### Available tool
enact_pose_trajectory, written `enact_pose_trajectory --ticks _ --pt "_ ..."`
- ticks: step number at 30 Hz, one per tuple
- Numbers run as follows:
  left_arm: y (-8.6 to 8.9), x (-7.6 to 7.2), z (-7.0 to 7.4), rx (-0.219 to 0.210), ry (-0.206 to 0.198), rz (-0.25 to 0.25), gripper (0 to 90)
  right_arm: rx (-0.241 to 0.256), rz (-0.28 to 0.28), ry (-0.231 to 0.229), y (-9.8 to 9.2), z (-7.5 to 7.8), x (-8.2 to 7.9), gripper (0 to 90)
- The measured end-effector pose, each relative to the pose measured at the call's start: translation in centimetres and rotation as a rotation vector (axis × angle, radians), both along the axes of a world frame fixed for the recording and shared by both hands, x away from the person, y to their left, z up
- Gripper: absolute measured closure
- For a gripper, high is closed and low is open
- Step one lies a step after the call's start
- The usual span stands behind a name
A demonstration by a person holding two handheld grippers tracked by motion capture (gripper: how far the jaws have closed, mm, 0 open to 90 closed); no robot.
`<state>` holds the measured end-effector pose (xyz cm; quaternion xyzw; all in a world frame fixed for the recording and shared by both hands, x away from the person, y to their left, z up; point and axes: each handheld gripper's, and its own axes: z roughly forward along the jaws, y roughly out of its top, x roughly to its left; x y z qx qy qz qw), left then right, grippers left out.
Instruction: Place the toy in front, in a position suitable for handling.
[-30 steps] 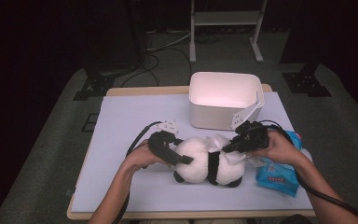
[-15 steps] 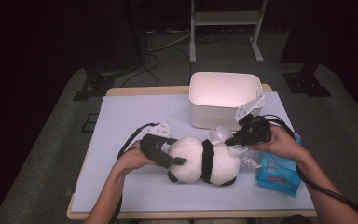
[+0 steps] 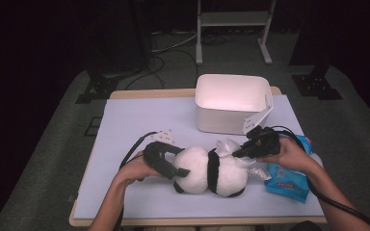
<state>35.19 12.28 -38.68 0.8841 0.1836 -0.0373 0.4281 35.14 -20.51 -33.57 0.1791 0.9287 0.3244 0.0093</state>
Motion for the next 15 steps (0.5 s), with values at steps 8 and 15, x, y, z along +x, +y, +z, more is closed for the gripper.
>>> enact_pose_trajectory --ticks 8,15 --pt "-0.7 0.8 -0.3 0.009 0.061 -0.021 0.3 0.006 0.017 0.0 0.2 0.1 -0.4 83.8" --pt "-1.0 1.3 -1.0 0.004 0.097 -0.046 0.0 0.008 0.034 0.001 0.5 0.1 -0.8 83.8"
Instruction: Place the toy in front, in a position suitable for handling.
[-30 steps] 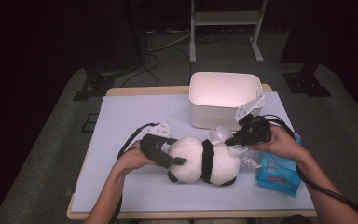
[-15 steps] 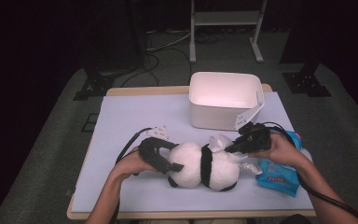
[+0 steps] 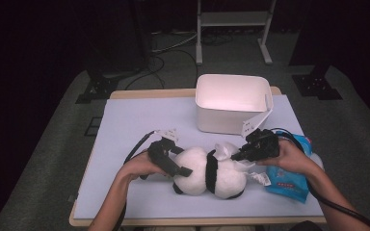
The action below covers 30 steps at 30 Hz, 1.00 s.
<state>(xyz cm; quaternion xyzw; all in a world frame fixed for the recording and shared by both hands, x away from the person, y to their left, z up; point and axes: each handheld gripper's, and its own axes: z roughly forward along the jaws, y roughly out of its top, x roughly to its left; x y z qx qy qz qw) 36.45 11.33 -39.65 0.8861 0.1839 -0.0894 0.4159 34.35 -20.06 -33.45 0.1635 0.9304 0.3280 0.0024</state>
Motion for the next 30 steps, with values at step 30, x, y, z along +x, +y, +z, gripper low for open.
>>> enact_pose_trajectory --ticks 30 --pt "0.2 -0.7 3.2 0.021 -0.242 0.046 28.2 -0.029 -0.03 -0.018 1.5 1.6 3.2 83.3"
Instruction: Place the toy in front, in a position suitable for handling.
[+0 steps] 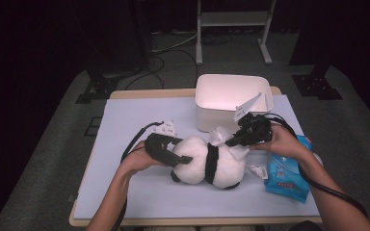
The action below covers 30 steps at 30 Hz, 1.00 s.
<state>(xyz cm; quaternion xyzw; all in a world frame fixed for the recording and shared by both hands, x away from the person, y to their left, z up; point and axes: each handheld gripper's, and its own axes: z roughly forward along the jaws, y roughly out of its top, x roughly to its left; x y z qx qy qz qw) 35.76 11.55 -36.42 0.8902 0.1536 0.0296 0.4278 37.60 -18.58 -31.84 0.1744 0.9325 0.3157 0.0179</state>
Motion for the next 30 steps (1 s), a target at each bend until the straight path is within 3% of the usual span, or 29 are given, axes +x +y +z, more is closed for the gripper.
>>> enact_pose_trajectory --ticks 2,4,6,11,16,20,21,22,23,24,25,26,30 --pt "0.1 -0.4 -0.5 0.01 0.015 -0.005 26.9 0.006 0.0 0.014 0.0 -0.3 -0.2 83.4" --pt "0.2 -1.0 -1.4 -0.006 0.049 0.019 18.3 0.016 0.012 0.031 -0.2 -1.4 -0.9 83.5" --pt "0.8 -1.0 -1.5 -0.023 0.07 0.032 12.7 0.039 0.019 0.026 -0.4 -1.7 -1.2 83.5" --pt "1.9 -0.7 -1.6 -0.021 0.116 0.066 2.9 0.029 0.019 0.005 -0.8 -1.7 -2.1 83.6" --pt "1.4 0.5 -2.9 -0.035 0.226 0.044 1.7 0.036 0.019 0.01 -1.0 -1.7 -2.3 83.5" --pt "0.2 1.6 -4.0 -0.025 0.282 0.025 2.5 0.022 0.03 0.007 -0.5 -1.7 -2.1 83.5" --pt "0.1 1.6 -4.2 -0.035 0.283 0.024 2.5 0.022 0.03 0.007 -0.5 -1.7 -2.1 83.5" --pt "0.3 1.5 -4.4 -0.071 0.264 0.03 12.2 0.015 0.023 0.009 -0.5 -1.7 -1.9 83.4" --pt "0.3 1.5 -4.4 -0.071 0.264 0.03 16.2 0.015 0.023 0.009 -0.5 -1.7 -1.9 83.4" --pt "0.5 1.3 -4.3 -0.087 0.238 0.037 16.2 0.014 0.015 0.009 -0.5 -1.7 -1.8 83.4" --pt "0.7 1.0 -4.1 -0.097 0.207 0.055 22.9 0.025 0.006 0.011 -0.5 -1.7 -1.3 83.4" --pt "0.7 1.0 -4.1 -0.097 0.207 0.055 24.0 0.025 0.006 0.011 -0.5 -1.7 -1.3 83.4" --pt "0.8 0.7 -2.9 -0.077 0.124 0.093 28.7 0.042 -0.007 -0.001 0.1 -1.3 -0.1 83.5"
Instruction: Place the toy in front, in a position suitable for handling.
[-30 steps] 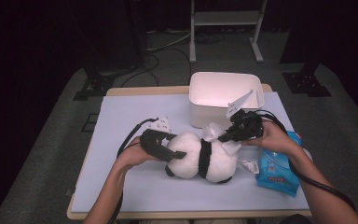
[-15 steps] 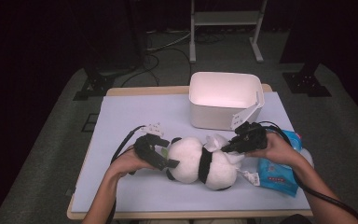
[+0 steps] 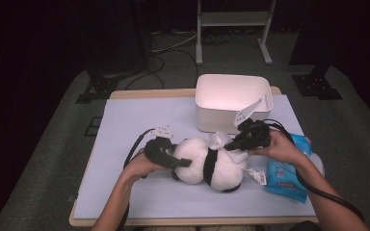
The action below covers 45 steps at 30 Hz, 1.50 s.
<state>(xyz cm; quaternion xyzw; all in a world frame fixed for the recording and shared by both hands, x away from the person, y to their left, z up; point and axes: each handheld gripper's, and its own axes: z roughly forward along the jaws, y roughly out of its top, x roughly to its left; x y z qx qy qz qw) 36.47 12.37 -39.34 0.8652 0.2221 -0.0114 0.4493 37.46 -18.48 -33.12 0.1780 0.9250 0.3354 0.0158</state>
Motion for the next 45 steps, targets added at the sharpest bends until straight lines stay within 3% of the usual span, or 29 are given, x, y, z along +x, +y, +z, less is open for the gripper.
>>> enact_pose_trajectory --ticks 3,5,6,8,11,12,14,16,17,18,24,28,35,36,37,39,41,44,45 --pt "-0.2 -0.3 1.8 0.047 -0.1 0.043 30.5 0.01 -0.003 -0.009 0.9 0.9 0.9 83.5" --pt "-0.5 -0.7 2.7 0.053 -0.148 0.066 31.0 0.016 0.002 -0.002 1.5 1.5 1.5 83.4" --pt "-0.5 -0.7 2.7 0.053 -0.148 0.066 31.1 0.004 0.006 -0.011 1.9 1.8 1.8 83.4" --pt "-0.7 -1.2 3.4 0.069 -0.204 0.104 31.3 -0.011 0.017 -0.016 2.9 2.4 2.1 83.4" --pt "-0.5 -1.6 3.1 0.08 -0.179 0.101 30.6 -0.037 0.043 -0.022 3.8 2.5 2.0 83.4" --pt "-0.4 -1.7 2.8 0.089 -0.15 0.081 29.1 -0.042 0.05 -0.017 4.0 2.2 1.9 83.4" --pt "-0.3 -1.8 2.5 0.087 -0.132 0.068 27.6 -0.049 0.064 0.002 4.1 1.8 1.6 83.5" --pt "-0.2 -2.0 1.9 0.095 -0.079 0.042 21.9 -0.064 0.087 0.011 4.3 0.9 1.0 83.5" --pt "-0.1 -2.1 1.8 0.093 -0.074 0.039 18.9 -0.063 0.096 0.017 4.3 0.5 0.6 83.6" --pt "0.3 -2.3 1.6 0.071 -0.039 0.022 13.2 -0.044 0.1 0.01 4.2 0.2 -0.1 83.6" --pt "1.0 -2.1 2.3 0.015 -0.018 0.017 6.1 -0.017 0.119 -0.009 3.5 0.2 -1.9 83.7" --pt "1.0 -1.3 2.7 0.011 0.023 -0.032 1.2 -0.016 0.152 -0.043 3.1 0.3 -3.6 83.7" --pt "-0.9 -0.2 1.5 -0.001 0.126 -0.165 0.0 -0.008 0.174 -0.04 3.0 0.2 -4.3 83.7" --pt "-1.3 -0.1 1.2 0.009 0.125 -0.181 0.0 -0.003 0.18 -0.035 3.0 0.2 -4.3 83.7" --pt "-1.5 -0.2 1.0 0.031 0.105 -0.183 7.2 -0.012 0.178 -0.033 3.0 0.2 -4.4 83.7" --pt "-1.3 -0.2 1.1 0.017 0.082 -0.175 12.5 -0.015 0.175 -0.03 3.0 0.1 -4.4 83.7" --pt "-0.9 -0.5 1.8 -0.005 0.021 -0.139 23.4 -0.006 0.161 -0.049 3.0 0.5 -4.0 83.6" --pt "-0.8 -0.6 2.4 -0.001 -0.012 -0.104 26.6 0.0 0.152 -0.061 3.2 1.1 -3.6 83.6" --pt "-0.5 -0.5 3.1 -0.001 -0.049 -0.079 27.3 -0.008 0.143 -0.074 3.4 1.7 -3.2 83.6"
